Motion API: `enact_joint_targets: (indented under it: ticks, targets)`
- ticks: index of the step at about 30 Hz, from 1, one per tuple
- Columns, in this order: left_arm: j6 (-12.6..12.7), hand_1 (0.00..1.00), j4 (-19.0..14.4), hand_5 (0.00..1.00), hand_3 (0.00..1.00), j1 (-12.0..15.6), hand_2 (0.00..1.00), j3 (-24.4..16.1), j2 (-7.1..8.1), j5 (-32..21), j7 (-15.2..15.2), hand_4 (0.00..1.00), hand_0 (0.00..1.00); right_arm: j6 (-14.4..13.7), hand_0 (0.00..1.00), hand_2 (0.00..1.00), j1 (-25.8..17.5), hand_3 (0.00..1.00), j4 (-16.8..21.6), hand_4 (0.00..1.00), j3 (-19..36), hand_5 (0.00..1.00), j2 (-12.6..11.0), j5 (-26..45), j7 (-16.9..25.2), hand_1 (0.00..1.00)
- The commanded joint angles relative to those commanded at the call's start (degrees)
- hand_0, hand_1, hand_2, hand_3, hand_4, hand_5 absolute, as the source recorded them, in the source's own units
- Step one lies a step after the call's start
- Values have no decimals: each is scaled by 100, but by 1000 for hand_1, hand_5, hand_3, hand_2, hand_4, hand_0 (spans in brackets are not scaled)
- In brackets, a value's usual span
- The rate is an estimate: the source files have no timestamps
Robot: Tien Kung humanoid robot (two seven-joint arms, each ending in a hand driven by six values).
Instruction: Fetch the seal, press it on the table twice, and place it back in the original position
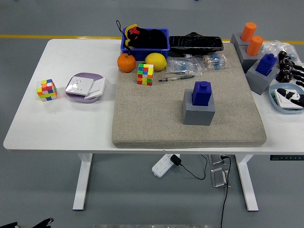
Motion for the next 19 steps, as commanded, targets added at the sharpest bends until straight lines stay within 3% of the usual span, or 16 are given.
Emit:
enact_joint_targets:
  ticks: [19]
  targets:
    - [23, 786, -10, 431, 799, 7, 761, -69, 35, 138, 31, 685, 813, 7, 900, 838, 6, 854, -7, 998, -29, 200, 3, 5, -3, 869]
